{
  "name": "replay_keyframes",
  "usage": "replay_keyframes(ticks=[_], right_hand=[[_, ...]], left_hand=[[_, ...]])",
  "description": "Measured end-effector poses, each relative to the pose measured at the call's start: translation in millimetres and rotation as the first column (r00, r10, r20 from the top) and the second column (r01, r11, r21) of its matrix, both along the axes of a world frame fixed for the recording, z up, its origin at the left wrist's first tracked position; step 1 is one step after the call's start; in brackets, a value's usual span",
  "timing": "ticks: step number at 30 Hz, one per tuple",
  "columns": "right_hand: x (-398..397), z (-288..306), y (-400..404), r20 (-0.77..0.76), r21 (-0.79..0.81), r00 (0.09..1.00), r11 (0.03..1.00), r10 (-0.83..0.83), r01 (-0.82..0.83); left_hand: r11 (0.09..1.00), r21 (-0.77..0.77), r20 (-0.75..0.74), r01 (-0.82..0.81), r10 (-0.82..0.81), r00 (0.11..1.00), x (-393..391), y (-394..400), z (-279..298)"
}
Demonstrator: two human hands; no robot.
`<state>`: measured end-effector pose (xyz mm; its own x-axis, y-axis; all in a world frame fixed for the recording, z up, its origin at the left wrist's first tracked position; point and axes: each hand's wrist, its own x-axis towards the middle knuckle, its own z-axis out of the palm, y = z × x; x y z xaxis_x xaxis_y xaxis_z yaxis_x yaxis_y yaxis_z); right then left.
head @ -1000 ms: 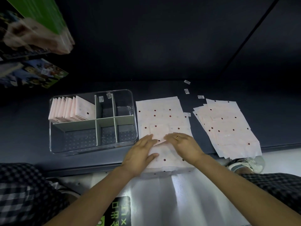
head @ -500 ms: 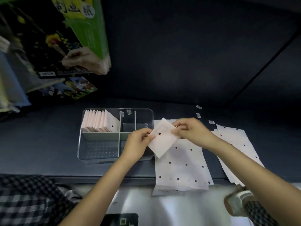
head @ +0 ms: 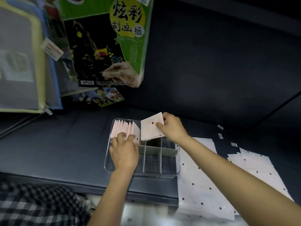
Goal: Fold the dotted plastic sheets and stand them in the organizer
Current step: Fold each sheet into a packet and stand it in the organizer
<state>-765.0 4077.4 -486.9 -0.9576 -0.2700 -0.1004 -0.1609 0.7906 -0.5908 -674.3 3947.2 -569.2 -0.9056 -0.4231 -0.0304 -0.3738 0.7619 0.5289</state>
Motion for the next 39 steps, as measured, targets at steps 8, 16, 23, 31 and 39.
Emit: replay_keyframes(ticks=[8,16,23,31,39], right_hand=[[-27.0,-30.8,-37.1,0.073,0.308,0.996,0.949,0.042,-0.063],[-22.9,-63.2,-74.8,0.31,0.13,0.947,0.99,-0.089,0.051],[-21.2,-72.4,-89.4,0.73,-0.198,0.653,0.852,-0.201,0.485],[-18.2,-81.1,-90.9,0.807,-0.328,0.584,0.752,-0.091,0.571],[-13.2,-73.3,-82.4,0.764,-0.342,0.644,0.831,-0.025,0.439]], left_hand=[[0.999,0.029,0.042,-0.035,0.033,0.999,-8.3,-0.5,-13.4],[0.999,0.02,-0.15,-0.043,0.045,0.988,-5.0,4.0,-12.4],[0.983,0.14,-0.249,-0.121,0.154,0.956,-1.4,-2.9,-15.4],[0.983,0.153,-0.274,-0.098,0.137,0.952,3.0,-3.8,-21.8],[0.999,-0.01,-0.25,-0.041,0.037,0.968,7.5,-3.5,-28.6]])
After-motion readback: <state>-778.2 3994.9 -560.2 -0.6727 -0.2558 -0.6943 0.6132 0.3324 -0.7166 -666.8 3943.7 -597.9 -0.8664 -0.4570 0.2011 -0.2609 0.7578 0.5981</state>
